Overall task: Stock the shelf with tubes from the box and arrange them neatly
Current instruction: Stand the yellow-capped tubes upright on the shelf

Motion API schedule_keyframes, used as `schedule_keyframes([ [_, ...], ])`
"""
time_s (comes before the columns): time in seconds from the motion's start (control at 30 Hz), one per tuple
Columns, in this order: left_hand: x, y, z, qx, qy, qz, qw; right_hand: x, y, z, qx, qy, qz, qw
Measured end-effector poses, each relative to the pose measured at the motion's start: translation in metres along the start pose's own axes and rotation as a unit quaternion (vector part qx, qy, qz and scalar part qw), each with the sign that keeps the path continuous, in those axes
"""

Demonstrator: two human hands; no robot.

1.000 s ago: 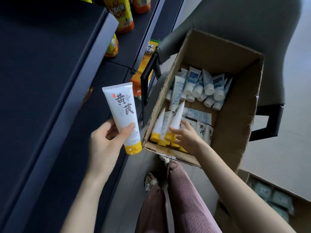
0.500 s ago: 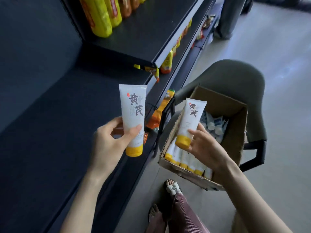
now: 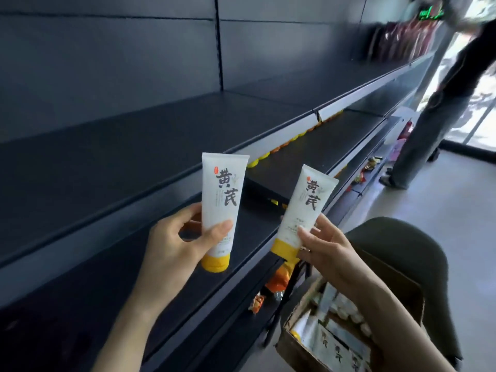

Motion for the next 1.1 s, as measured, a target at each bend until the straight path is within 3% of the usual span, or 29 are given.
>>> schedule_keyframes([
  [0.47, -0.074, -0.09, -0.056, 0.042, -0.025, -0.268, 0.962, 0.027, 0.112, 0.031, -0.068, -0.003, 0.183, 0.981],
  [0.8, -0.181, -0.183, -0.068, 0.07, -0.049, -0.484, 0.871, 0.015, 0.191, -0.002, -0.042, 0.025, 0.297, 0.954],
  [0.97, -0.219, -0.235, -0.065, 0.08, -0.039, -0.544, 0.834, 0.007, 0.237, -0.026, -0.049, 0.023, 0.345, 0.937],
  [1.1, -0.24, -0.274, -0.057, 0.09, -0.041, -0.546, 0.832, 0.0, 0.285, -0.054, -0.03, 0.014, 0.352, 0.936],
])
Point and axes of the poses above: each hand's wrist, its own x-axis towards the middle knuckle, its own y-axis out of the palm, z = x × y, the point moved 4 cm from there along x, towards the middle knuckle, and after that the axes turned 15 degrees about x, right-handed, at the moved point
